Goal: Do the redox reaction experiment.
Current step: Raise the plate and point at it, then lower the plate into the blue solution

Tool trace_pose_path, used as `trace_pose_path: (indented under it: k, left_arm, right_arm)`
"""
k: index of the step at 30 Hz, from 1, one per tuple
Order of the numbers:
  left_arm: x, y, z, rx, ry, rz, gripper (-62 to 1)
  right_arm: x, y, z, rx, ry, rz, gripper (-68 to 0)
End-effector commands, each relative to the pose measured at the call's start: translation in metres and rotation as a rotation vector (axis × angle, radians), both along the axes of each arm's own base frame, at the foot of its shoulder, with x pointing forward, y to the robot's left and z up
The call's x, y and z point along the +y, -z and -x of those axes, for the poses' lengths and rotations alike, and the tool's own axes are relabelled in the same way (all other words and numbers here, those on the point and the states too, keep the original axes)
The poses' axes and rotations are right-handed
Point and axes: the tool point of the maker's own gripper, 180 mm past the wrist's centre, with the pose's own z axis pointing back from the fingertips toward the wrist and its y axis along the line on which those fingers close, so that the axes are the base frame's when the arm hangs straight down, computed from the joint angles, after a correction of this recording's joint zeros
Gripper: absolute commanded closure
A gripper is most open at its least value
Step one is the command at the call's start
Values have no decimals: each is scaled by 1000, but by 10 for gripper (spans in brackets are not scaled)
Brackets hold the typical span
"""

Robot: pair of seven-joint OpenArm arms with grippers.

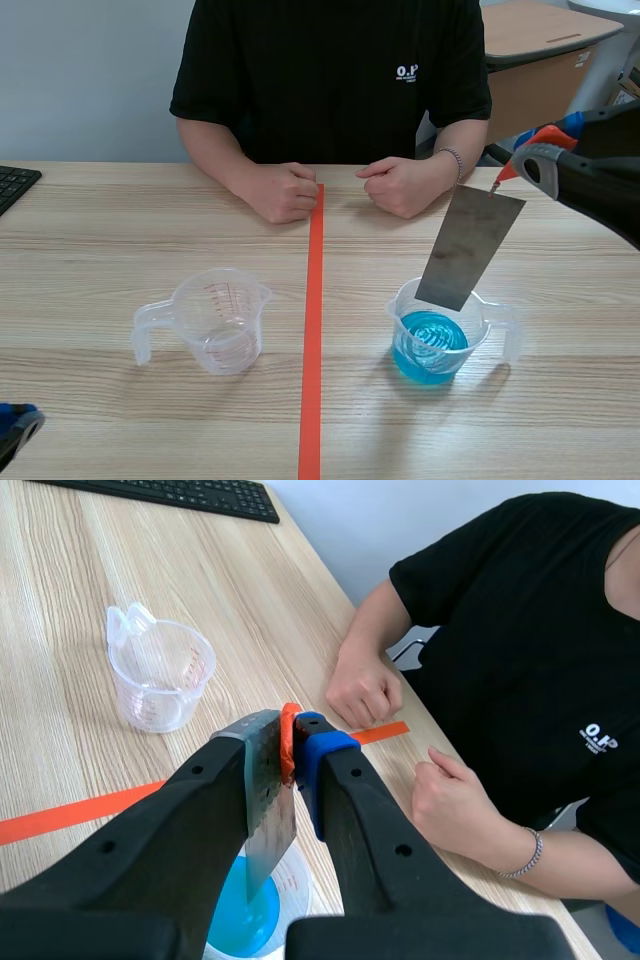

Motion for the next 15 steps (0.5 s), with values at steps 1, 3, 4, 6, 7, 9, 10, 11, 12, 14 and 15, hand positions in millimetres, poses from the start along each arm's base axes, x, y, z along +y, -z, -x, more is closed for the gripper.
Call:
trace_pose_path:
  k: [1,3,4,6,7,9,10,11,12,14,15]
  left_arm:
    - [-1,-7,-1,-29,-39,24,-41]
    - [8,-6,4,-24,-95,17,-41]
    - [11,-5,8,-17,-119,17,-41]
    - [15,-1,16,2,-162,20,-41]
    - [16,1,20,12,-182,21,-41]
    - [17,5,28,30,-222,23,-41]
    - [17,7,31,40,-237,26,-41]
    - [17,10,35,51,-248,19,-41]
    - [17,12,37,61,-259,17,-41]
    - [17,17,41,84,-285,17,-41]
    - [17,18,42,93,-293,18,-41]
  right_arm:
    - [3,-11,1,-25,-23,-13,-15]
    - [3,-11,1,-25,-23,-13,-15]
    - [3,-11,1,-25,-23,-13,-15]
    - [3,-11,1,-25,-23,-12,-15]
    - [3,-10,1,-25,-23,-12,-15]
    - [3,-10,1,-25,-23,-11,-15]
    - [3,-10,1,-25,-23,-9,-15]
    - [3,-10,1,-25,-22,-9,-15]
    - [2,-10,1,-24,-21,-9,-15]
    - [2,-9,1,-20,-19,-9,-15]
    - [1,-8,1,-19,-18,-9,-15]
